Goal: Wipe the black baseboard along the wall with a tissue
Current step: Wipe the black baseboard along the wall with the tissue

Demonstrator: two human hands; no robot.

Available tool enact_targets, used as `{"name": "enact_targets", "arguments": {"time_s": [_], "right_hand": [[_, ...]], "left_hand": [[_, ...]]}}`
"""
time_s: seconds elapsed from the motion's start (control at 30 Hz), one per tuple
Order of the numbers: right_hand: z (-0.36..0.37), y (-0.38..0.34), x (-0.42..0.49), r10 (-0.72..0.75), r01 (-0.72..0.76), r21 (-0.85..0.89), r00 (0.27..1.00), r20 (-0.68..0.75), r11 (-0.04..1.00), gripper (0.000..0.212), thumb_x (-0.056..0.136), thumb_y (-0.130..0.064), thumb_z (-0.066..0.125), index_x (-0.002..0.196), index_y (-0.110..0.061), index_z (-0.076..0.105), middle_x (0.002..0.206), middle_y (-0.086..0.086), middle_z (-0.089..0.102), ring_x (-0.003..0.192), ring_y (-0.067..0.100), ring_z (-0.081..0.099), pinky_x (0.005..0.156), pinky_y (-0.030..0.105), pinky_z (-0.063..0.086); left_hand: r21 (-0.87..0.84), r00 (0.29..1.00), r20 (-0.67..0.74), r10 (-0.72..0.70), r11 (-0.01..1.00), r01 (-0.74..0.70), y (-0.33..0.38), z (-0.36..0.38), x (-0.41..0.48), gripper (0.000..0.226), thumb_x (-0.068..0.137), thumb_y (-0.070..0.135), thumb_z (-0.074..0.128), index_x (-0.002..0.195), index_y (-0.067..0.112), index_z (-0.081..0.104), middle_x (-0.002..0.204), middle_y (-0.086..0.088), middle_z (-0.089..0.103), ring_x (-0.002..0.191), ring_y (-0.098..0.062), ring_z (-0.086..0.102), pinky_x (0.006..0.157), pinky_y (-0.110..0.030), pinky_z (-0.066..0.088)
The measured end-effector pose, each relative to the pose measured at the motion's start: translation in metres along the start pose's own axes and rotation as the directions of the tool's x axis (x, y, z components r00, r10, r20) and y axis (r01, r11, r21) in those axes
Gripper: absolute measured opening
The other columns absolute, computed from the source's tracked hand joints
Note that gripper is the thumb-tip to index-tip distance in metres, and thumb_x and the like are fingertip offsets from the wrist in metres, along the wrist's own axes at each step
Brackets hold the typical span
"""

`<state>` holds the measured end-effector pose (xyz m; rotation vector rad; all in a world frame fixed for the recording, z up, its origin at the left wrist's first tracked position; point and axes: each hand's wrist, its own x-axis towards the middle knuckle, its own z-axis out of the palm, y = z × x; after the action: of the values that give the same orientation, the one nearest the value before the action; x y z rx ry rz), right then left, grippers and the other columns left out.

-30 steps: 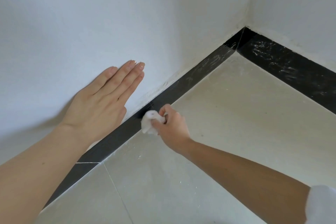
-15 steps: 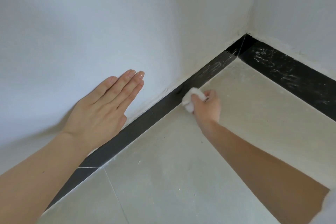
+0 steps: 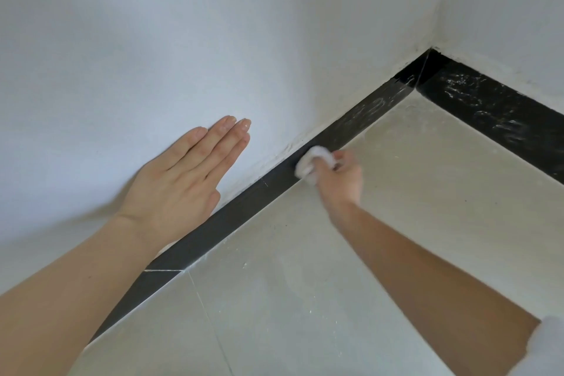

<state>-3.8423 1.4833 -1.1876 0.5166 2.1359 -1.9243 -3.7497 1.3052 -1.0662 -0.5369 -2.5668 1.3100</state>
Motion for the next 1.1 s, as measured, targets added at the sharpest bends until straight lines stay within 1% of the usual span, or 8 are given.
{"name": "enact_targets", "arguments": {"time_s": [0.13,0.23,0.37,0.47,0.6,0.87,0.97,1.1], "right_hand": [[-0.015,0.004,0.014,0.074,-0.061,0.108,0.99,-0.12,0.992,0.013,0.076,-0.022,0.058,0.073,-0.023,0.045,0.075,0.001,0.059,0.07,0.023,0.059,0.066,0.039,0.056],[0.006,0.036,-0.034,0.095,-0.09,-0.031,0.975,0.199,0.995,0.016,0.073,-0.029,0.062,0.074,-0.021,0.049,0.065,0.006,0.068,0.065,0.028,0.067,0.064,0.045,0.058],[0.054,0.06,-0.098,0.249,-0.159,-0.208,0.804,0.54,0.965,0.017,0.082,-0.015,0.056,0.073,-0.024,0.046,0.069,-0.003,0.056,0.064,0.018,0.057,0.053,0.025,0.046],[0.07,0.056,-0.095,0.291,-0.276,-0.096,0.88,0.374,0.956,0.013,0.081,-0.014,0.059,0.076,-0.019,0.048,0.067,-0.005,0.051,0.062,0.015,0.052,0.051,0.021,0.038],[0.041,0.033,-0.042,0.187,-0.191,0.028,0.976,0.107,0.981,0.011,0.077,-0.011,0.063,0.084,-0.014,0.056,0.067,-0.005,0.054,0.066,0.016,0.054,0.057,0.021,0.04],[-0.014,0.005,0.032,0.222,-0.157,0.32,0.959,-0.176,0.934,0.013,0.082,-0.01,0.059,0.081,-0.02,0.05,0.072,-0.004,0.056,0.07,0.015,0.057,0.068,0.032,0.053],[-0.025,0.013,0.022,0.148,-0.128,0.215,0.986,-0.078,0.968,0.013,0.081,-0.011,0.058,0.077,-0.019,0.049,0.075,0.002,0.057,0.069,0.017,0.056,0.07,0.039,0.056],[-0.017,0.021,0.007,-0.027,0.05,-0.103,0.976,0.215,0.993,0.008,0.084,-0.017,0.059,0.085,-0.018,0.052,0.071,0.002,0.057,0.062,0.014,0.053,0.048,0.018,0.043]], "left_hand": [[0.014,1.0,0.013,0.004,1.0,-0.005,0.0,-0.001,0.0,0.066,0.088,0.023,0.025,0.15,0.006,0.009,0.158,-0.007,0.003,0.145,-0.022,0.005,0.118,-0.034,0.002],[0.01,1.0,0.015,-0.004,1.0,0.004,0.001,-0.002,0.0,0.068,0.086,0.023,0.028,0.15,0.006,0.01,0.158,-0.007,0.004,0.145,-0.022,0.005,0.118,-0.034,0.001],[0.011,1.0,0.018,0.013,1.0,-0.013,0.0,-0.003,0.001,0.068,0.086,0.023,0.027,0.15,0.006,0.009,0.158,-0.007,0.004,0.145,-0.022,0.005,0.118,-0.034,0.0],[-0.014,1.0,0.018,0.02,1.0,-0.02,-0.003,-0.004,0.0,0.069,0.085,0.021,0.03,0.15,0.005,0.009,0.158,-0.007,0.004,0.145,-0.022,0.004,0.118,-0.034,0.0],[-0.018,1.0,0.022,0.017,1.0,-0.016,-0.001,-0.006,0.0,0.07,0.085,0.021,0.031,0.15,0.006,0.009,0.158,-0.007,0.005,0.145,-0.022,0.005,0.118,-0.034,0.002],[-0.096,0.999,0.038,0.027,0.995,-0.024,0.001,-0.009,0.003,0.07,0.083,0.018,0.027,0.15,0.009,0.008,0.158,-0.009,0.002,0.145,-0.024,0.004,0.118,-0.037,0.002],[-0.167,0.997,-0.035,0.063,0.984,-0.068,0.006,-0.015,0.029,0.066,0.085,0.018,0.023,0.15,0.01,0.014,0.158,-0.01,0.006,0.145,-0.026,0.005,0.118,-0.04,0.002],[-0.106,0.993,-0.112,0.035,0.993,-0.047,0.008,-0.021,0.087,0.064,0.087,0.02,0.017,0.149,0.009,0.015,0.157,-0.013,0.001,0.145,-0.027,0.001,0.118,-0.041,-0.002]]}}
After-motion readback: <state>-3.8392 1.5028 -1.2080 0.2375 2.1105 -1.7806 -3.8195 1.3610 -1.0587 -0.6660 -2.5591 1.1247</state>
